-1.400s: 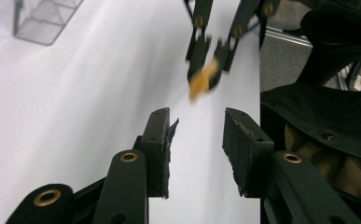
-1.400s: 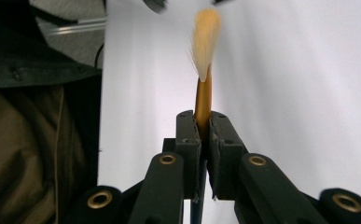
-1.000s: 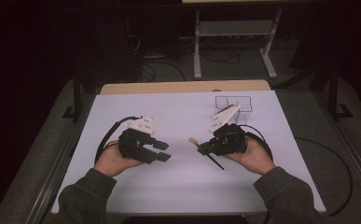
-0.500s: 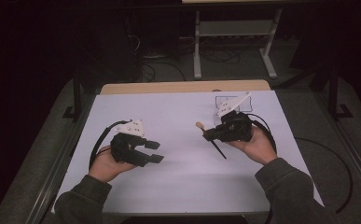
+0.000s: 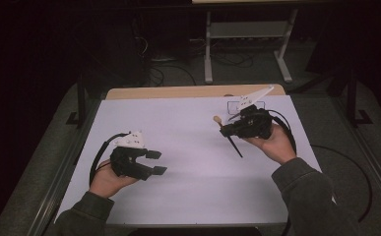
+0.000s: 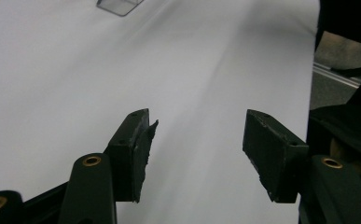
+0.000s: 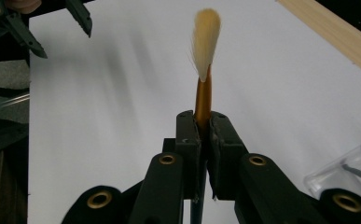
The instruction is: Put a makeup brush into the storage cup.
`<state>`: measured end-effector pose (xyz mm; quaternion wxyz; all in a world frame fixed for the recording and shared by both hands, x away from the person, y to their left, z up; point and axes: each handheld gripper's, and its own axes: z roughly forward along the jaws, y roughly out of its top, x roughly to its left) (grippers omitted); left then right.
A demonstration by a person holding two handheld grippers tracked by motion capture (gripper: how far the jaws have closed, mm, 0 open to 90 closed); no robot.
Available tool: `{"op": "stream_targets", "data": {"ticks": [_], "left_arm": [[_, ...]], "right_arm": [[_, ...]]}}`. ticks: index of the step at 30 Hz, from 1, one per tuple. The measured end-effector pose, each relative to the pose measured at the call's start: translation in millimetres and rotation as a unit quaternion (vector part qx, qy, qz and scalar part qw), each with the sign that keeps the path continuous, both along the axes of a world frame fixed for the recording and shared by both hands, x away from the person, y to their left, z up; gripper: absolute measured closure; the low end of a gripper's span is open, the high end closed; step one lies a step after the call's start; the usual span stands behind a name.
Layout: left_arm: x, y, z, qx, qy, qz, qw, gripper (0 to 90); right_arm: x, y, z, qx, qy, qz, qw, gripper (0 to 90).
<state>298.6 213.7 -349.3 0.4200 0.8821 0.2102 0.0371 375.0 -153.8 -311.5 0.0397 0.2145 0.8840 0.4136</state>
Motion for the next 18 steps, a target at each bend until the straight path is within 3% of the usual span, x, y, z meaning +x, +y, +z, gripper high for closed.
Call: {"op": "stream_targets", "data": {"ticks": [18], "left_arm": [[-5.8,11.1,-16.6,-0.001,-0.006,0.022,0.9997,36.6]], "right_arm": [[23.7,-13.1,15.8,0.004,-0.012,-0.031,0.9994,83.1]]}}
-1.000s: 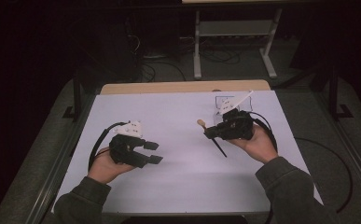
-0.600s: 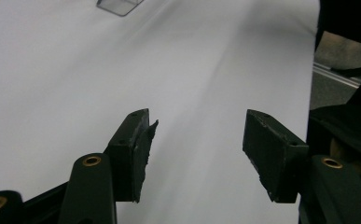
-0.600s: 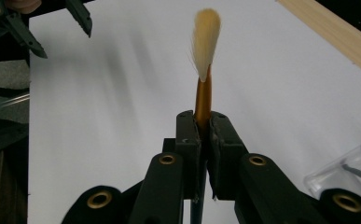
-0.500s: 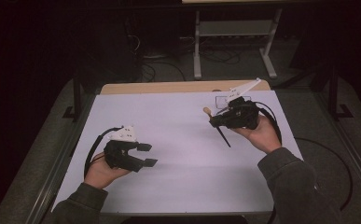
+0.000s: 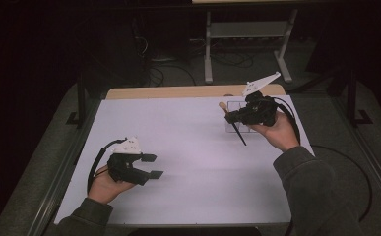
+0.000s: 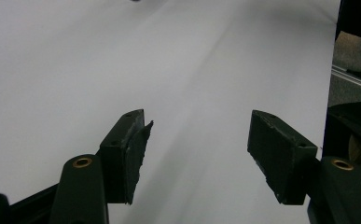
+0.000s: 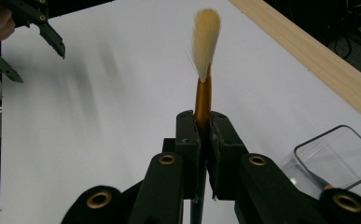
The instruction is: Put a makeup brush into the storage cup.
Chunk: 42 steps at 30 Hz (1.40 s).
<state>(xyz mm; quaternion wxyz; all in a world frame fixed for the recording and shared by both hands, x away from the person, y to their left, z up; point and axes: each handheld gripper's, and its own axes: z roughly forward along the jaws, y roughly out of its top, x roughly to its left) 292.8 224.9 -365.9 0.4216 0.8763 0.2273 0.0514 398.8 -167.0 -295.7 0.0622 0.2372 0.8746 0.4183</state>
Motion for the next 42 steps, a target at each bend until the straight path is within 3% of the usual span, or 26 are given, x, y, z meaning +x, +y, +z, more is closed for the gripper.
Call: {"op": "stream_targets", "data": {"ticks": [16,22,35,42], "left_arm": [[-2.5,5.9,-7.8,0.001,0.001,0.008,1.0000,34.3],[-3.5,6.8,-8.6,0.003,-0.002,0.010,0.9999,33.1],[-6.2,8.7,-13.4,-0.003,-0.006,0.018,0.9998,32.0],[-7.2,8.8,-13.5,-0.004,-0.008,0.020,0.9998,31.3]], "right_arm": [[15.4,-6.6,9.0,-0.002,-0.013,-0.020,0.9997,83.0],[18.8,-6.3,11.3,-0.002,-0.005,-0.028,0.9996,83.0],[29.0,-12.6,19.8,-0.003,-0.019,-0.033,0.9993,83.0],[35.2,-14.2,26.1,0.000,-0.016,-0.043,0.9990,83.0]]}}
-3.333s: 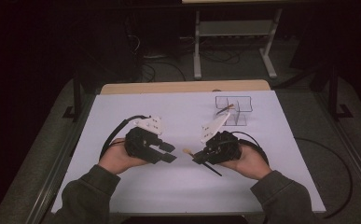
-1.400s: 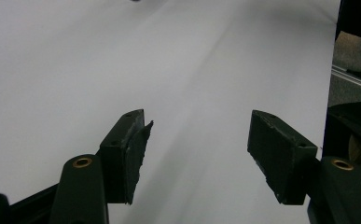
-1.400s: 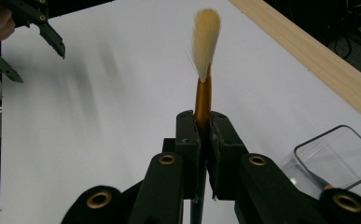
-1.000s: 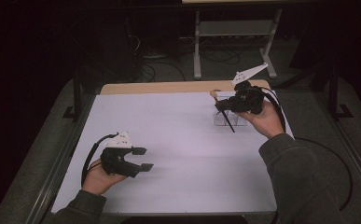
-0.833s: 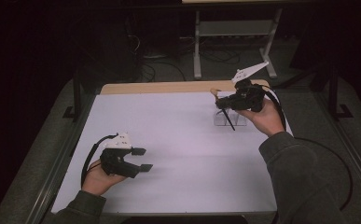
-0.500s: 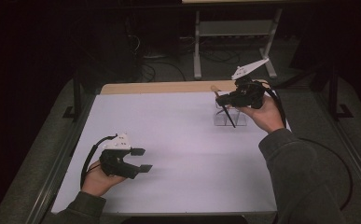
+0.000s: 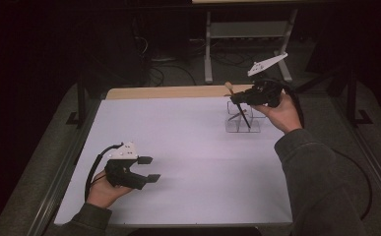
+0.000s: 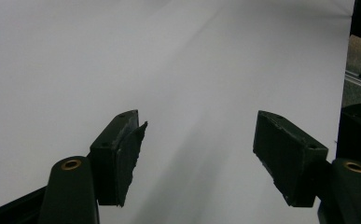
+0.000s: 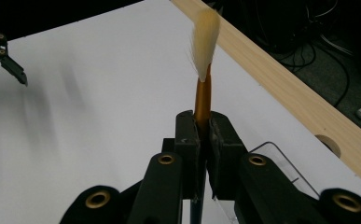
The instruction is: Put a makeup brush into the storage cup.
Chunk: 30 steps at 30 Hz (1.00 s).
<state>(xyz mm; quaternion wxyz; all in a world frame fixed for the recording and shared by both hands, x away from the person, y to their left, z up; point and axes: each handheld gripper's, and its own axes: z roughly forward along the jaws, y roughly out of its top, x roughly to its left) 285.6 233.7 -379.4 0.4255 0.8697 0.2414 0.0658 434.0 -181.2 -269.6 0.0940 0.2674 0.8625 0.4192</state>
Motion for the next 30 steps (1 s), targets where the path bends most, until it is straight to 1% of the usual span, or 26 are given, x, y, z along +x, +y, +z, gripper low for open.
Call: {"op": "stream_targets", "data": {"ticks": [2,3,4,8,10,11,12,14,16,22,24,26,30], "left_arm": [[-0.3,0.6,-0.3,-0.001,0.000,0.001,1.0000,31.2],[-0.3,1.1,-0.8,-0.004,0.000,0.002,1.0000,31.1],[-0.2,1.8,-0.8,-0.003,-0.002,0.002,1.0000,31.1],[-0.3,3.1,-0.6,-0.005,-0.001,0.003,1.0000,30.9],[-0.4,3.4,-0.7,-0.006,-0.003,0.003,1.0000,30.8],[-0.1,3.9,-0.6,-0.005,-0.005,0.002,1.0000,30.8],[-0.8,3.8,-0.7,-0.008,0.001,0.005,1.0000,30.7],[-0.7,4.3,-0.2,-0.007,0.000,0.004,1.0000,30.7],[-0.8,4.6,0.0,-0.007,0.001,0.003,1.0000,30.6],[-1.1,6.6,0.0,-0.008,-0.001,0.004,1.0000,30.5],[-1.0,7.4,0.0,-0.011,0.000,0.005,0.9999,30.3],[-0.6,7.6,-1.1,-0.014,0.005,0.008,0.9999,29.9],[0.5,7.2,-1.0,-0.014,0.000,0.003,0.9999,29.7]], "right_arm": [[2.9,-0.5,1.5,-0.001,0.000,-0.003,1.0000,83.0],[5.0,-0.9,1.9,0.000,-0.005,-0.001,1.0000,83.0],[5.9,-0.9,3.3,0.000,-0.003,-0.004,1.0000,83.0],[11.5,-1.4,6.3,0.003,-0.009,-0.010,0.9999,83.0],[15.7,-1.7,6.5,-0.001,-0.012,-0.012,0.9999,83.0],[17.2,-1.6,7.4,-0.002,-0.011,-0.015,0.9998,83.0],[19.6,-1.9,8.4,-0.002,-0.010,-0.018,0.9998,83.0],[22.9,-1.9,10.7,0.000,-0.009,-0.023,0.9997,83.0],[26.4,-2.2,12.2,0.000,-0.013,-0.027,0.9996,83.0],[35.1,-2.0,17.5,0.002,-0.015,-0.037,0.9992,82.9],[37.0,-2.6,19.7,0.005,-0.018,-0.039,0.9991,82.9],[39.6,-3.8,20.9,0.001,-0.020,-0.043,0.9989,82.9],[45.0,-6.6,21.6,0.001,-0.019,-0.052,0.9985,82.9]]}}
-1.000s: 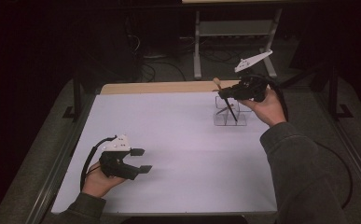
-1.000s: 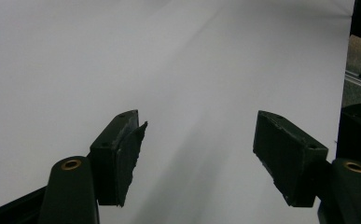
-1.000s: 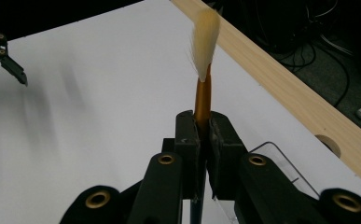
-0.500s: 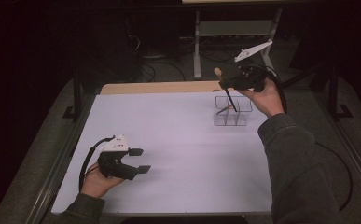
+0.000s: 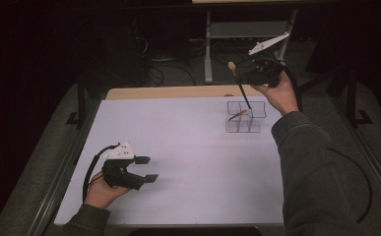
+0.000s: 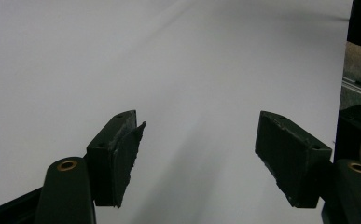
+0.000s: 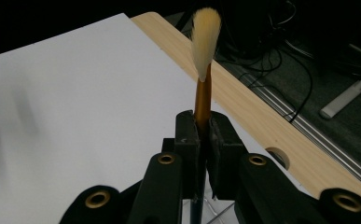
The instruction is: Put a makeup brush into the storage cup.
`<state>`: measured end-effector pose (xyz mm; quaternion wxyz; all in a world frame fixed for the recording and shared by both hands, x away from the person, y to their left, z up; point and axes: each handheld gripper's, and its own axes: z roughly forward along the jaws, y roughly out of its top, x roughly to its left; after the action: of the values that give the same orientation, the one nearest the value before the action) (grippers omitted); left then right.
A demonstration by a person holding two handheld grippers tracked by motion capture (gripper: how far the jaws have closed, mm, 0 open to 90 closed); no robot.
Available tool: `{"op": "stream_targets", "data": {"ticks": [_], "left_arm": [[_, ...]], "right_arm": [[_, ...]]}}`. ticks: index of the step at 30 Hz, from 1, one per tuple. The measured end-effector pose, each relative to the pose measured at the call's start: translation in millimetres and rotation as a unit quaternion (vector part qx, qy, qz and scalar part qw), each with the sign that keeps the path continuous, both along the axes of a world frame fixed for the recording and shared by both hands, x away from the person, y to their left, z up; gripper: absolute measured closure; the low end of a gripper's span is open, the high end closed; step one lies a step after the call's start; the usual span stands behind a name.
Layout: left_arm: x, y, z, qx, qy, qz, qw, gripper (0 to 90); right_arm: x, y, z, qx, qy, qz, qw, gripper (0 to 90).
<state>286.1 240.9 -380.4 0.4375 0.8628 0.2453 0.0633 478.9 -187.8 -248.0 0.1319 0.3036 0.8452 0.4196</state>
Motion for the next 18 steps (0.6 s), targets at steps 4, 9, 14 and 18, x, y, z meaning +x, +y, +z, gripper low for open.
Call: {"op": "stream_targets", "data": {"ticks": [4,9,14,18], "left_arm": [[0.3,0.4,0.8,-0.002,-0.002,0.000,1.0000,29.5],[0.0,0.7,0.9,-0.003,-0.002,0.000,1.0000,29.4],[-0.4,0.4,0.6,-0.001,-0.002,-0.001,1.0000,29.1],[0.1,2.2,1.4,0.003,-0.008,-0.003,1.0000,28.9]], "right_arm": [[4.8,-1.5,-3.1,0.001,0.005,-0.007,1.0000,82.8],[9.4,-2.3,-6.6,-0.006,0.002,-0.019,0.9998,82.8],[14.7,-3.6,-12.5,-0.002,0.005,-0.030,0.9995,82.8],[18.0,-3.5,-18.2,-0.001,0.010,-0.034,0.9994,82.8]]}}
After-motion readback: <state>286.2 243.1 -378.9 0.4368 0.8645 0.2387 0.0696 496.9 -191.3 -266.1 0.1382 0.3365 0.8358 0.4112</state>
